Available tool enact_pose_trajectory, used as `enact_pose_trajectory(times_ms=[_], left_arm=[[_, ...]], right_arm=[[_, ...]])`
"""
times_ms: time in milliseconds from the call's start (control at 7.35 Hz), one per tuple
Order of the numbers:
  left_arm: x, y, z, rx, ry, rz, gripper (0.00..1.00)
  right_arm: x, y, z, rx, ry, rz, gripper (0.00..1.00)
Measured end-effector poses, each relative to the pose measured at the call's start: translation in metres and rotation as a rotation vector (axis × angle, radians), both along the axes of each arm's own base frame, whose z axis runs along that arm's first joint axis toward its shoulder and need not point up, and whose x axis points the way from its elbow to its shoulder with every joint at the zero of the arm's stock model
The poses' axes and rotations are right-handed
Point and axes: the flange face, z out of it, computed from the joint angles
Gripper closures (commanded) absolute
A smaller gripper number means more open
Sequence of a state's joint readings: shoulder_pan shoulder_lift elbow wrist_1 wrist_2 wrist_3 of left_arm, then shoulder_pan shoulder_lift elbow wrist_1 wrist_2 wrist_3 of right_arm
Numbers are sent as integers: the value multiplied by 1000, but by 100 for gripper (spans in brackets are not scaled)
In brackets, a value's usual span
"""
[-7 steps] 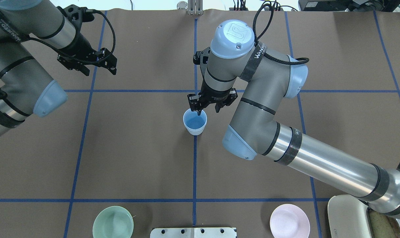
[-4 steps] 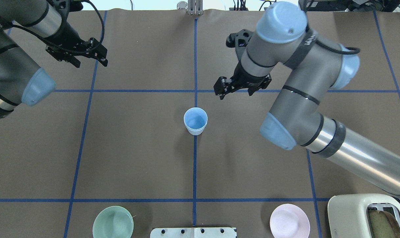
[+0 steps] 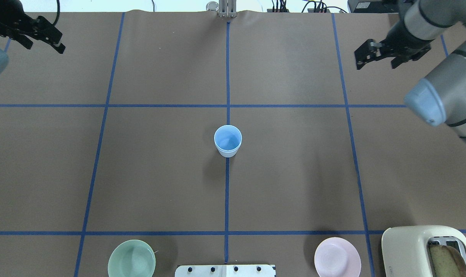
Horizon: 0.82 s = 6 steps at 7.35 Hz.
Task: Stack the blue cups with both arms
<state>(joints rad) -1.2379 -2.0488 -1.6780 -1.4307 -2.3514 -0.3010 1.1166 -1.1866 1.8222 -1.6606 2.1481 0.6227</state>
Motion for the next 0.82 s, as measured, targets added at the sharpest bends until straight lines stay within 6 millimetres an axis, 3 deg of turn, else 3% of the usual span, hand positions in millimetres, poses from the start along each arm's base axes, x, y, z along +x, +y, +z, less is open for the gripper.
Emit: enact_pose_trajectory(times_ms=[136, 544, 680, 816], left_arm=[[-28, -1, 18, 16, -26, 27, 0], [-135, 10, 118, 35, -81, 74, 0], [-167, 12, 157, 19, -89, 83, 0], [-194, 15, 195, -2, -92, 94, 0]], right_arm=[[52, -5, 35, -7, 55, -22, 0], [186, 16, 153, -112, 98, -60, 0], [219, 25, 193, -158, 62, -56, 0], [240, 37, 225, -193, 44, -56, 0]])
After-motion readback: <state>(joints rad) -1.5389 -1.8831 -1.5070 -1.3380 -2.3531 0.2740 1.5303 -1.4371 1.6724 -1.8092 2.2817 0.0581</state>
